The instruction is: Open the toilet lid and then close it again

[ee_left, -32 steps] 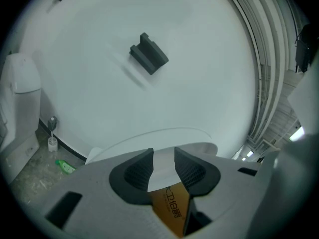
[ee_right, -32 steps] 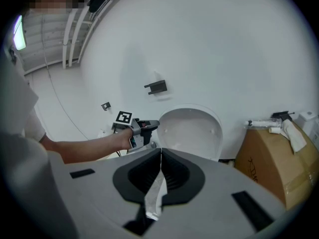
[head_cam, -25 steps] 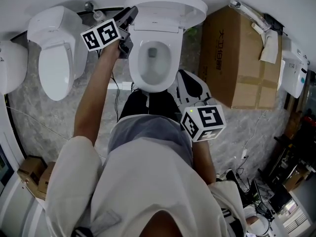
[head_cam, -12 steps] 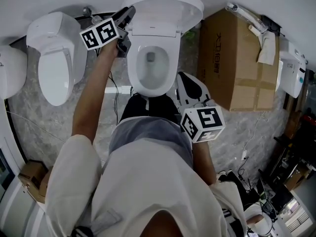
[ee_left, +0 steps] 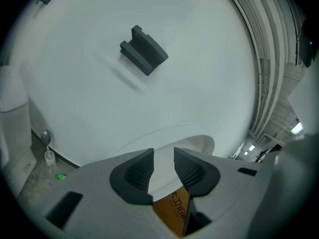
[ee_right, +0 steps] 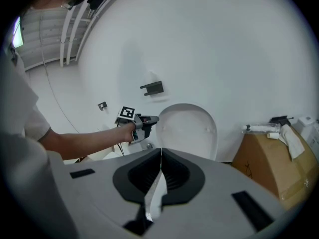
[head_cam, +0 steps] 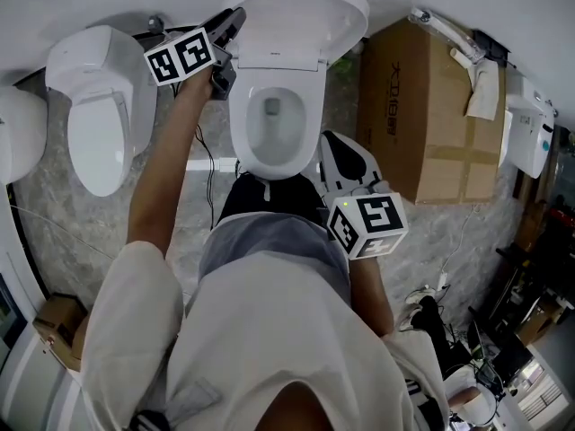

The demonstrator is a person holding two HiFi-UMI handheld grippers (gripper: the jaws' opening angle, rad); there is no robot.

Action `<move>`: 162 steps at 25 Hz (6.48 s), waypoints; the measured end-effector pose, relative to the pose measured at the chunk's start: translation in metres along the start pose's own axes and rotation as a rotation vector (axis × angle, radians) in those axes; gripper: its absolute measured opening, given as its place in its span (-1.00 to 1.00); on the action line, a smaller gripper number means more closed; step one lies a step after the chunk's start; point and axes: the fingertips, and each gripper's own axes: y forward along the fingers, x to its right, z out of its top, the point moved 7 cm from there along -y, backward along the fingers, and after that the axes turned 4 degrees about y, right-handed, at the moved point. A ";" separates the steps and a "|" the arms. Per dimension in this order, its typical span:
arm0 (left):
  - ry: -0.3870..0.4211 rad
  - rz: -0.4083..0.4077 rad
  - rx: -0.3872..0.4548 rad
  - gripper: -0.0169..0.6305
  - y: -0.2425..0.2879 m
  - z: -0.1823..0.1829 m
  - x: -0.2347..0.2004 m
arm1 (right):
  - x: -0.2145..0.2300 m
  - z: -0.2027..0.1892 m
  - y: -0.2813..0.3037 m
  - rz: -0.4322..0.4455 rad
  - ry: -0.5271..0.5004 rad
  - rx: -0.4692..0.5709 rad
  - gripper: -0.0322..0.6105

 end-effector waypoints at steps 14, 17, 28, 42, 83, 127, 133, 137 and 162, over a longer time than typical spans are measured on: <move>0.582 -0.081 -0.193 -0.34 0.001 0.033 0.018 | 0.006 -0.001 0.004 0.001 0.004 -0.008 -0.87; 0.797 -0.137 -0.268 -0.27 0.008 0.045 0.028 | 0.007 -0.001 0.004 0.001 0.004 -0.008 -0.87; 0.998 -0.286 -0.434 -0.21 0.051 0.064 0.053 | 0.014 0.000 -0.001 -0.009 0.013 -0.009 -0.87; 0.962 -0.355 -0.491 -0.25 0.064 0.065 0.064 | 0.023 -0.006 -0.010 -0.030 0.031 -0.011 -0.87; 1.064 -0.345 -0.482 -0.30 0.008 0.018 0.089 | -0.018 -0.037 -0.024 0.004 0.033 -0.013 -0.87; 1.248 -0.316 -0.394 -0.30 -0.077 -0.086 0.114 | -0.035 -0.091 -0.048 -0.037 0.075 -0.030 -0.87; 1.267 -0.315 -0.393 -0.30 -0.083 -0.095 0.115 | -0.028 -0.095 -0.051 -0.048 0.082 -0.037 -0.87; 1.282 -0.319 -0.397 -0.30 -0.088 -0.102 0.116 | -0.024 -0.094 -0.052 -0.057 0.080 -0.044 -0.87; 1.369 -0.274 -0.367 -0.30 -0.128 -0.163 0.122 | -0.011 -0.121 -0.044 -0.007 -0.007 -0.135 -0.87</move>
